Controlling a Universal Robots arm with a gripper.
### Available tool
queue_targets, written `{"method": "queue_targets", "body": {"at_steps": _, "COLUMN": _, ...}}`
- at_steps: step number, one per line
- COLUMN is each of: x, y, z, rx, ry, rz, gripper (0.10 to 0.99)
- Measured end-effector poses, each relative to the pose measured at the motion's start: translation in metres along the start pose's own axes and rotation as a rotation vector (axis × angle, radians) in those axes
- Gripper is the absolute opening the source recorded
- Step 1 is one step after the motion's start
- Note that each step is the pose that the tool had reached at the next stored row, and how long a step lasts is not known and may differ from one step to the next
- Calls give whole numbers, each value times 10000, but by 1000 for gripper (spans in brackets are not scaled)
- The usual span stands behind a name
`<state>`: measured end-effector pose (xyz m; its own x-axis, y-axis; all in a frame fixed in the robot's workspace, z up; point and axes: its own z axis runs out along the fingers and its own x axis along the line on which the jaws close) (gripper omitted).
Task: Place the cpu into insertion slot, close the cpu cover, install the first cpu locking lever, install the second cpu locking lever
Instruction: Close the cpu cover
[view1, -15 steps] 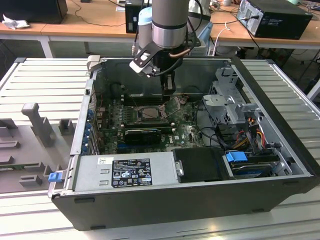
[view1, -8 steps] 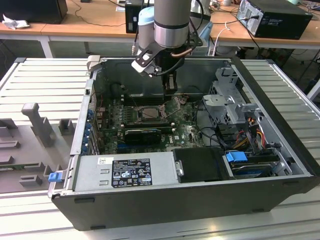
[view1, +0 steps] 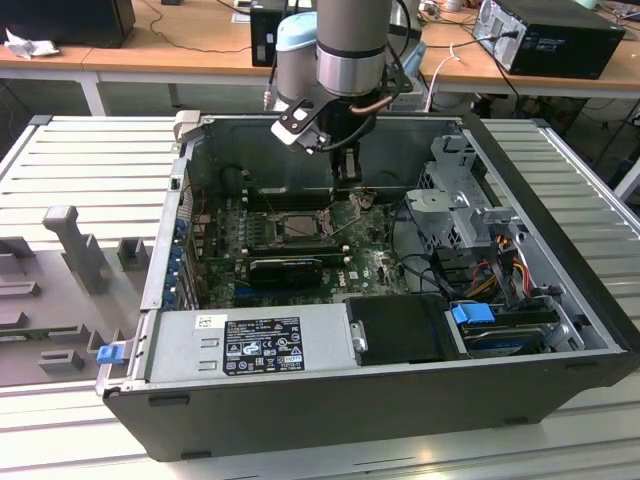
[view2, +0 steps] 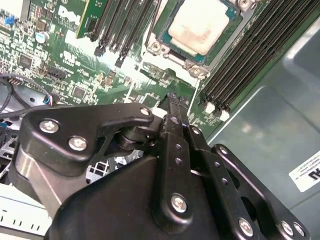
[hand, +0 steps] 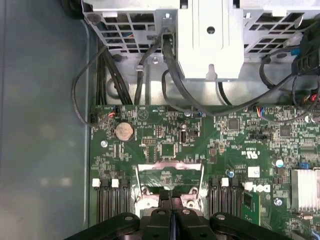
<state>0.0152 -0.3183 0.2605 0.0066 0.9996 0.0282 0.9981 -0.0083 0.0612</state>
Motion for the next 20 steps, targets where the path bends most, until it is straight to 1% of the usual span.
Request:
{"method": "queue_targets", "body": {"at_steps": 2, "x": 0, "y": 65, "z": 8, "rx": 12, "ry": 1, "rz": 1, "gripper": 106}}
{"method": "queue_targets", "body": {"at_steps": 3, "x": 1, "y": 119, "z": 17, "rx": 22, "ry": 1, "rz": 0, "gripper": 106}}
{"method": "queue_targets", "body": {"at_steps": 5, "x": 1, "y": 185, "z": 34, "rx": 32, "ry": -14, "rz": -1, "gripper": 106}}
{"method": "queue_targets", "body": {"at_steps": 6, "x": 1, "y": 261, "z": 54, "rx": 48, "ry": -32, "rz": -6, "gripper": 106}}
{"method": "queue_targets", "body": {"at_steps": 7, "x": 0, "y": 300, "z": 60, "rx": 60, "ry": -36, "rz": -11, "gripper": 106}}
{"method": "queue_targets", "body": {"at_steps": 8, "x": 1, "y": 364, "z": 67, "rx": 78, "ry": -36, "rz": -16, "gripper": 106}}
{"method": "queue_targets", "body": {"at_steps": 12, "x": 2, "y": 493, "z": 91, "rx": 133, "ry": -31, "rz": -53, "gripper": 106}}
{"method": "queue_targets", "body": {"at_steps": 13, "x": 1, "y": 518, "z": 116, "rx": 152, "ry": -33, "rz": -81, "gripper": 106}}
{"method": "queue_targets", "body": {"at_steps": 16, "x": 0, "y": 519, "z": 170, "rx": 172, "ry": -32, "rz": -117, "gripper": 106}}
{"method": "queue_targets", "body": {"at_steps": 19, "x": -1, "y": 460, "z": 186, "rx": 184, "ry": -30, "rz": -139, "gripper": 106}}
{"method": "queue_targets", "body": {"at_steps": 20, "x": -2, "y": 452, "z": 186, "rx": 185, "ry": -30, "rz": -144, "gripper": 106}}
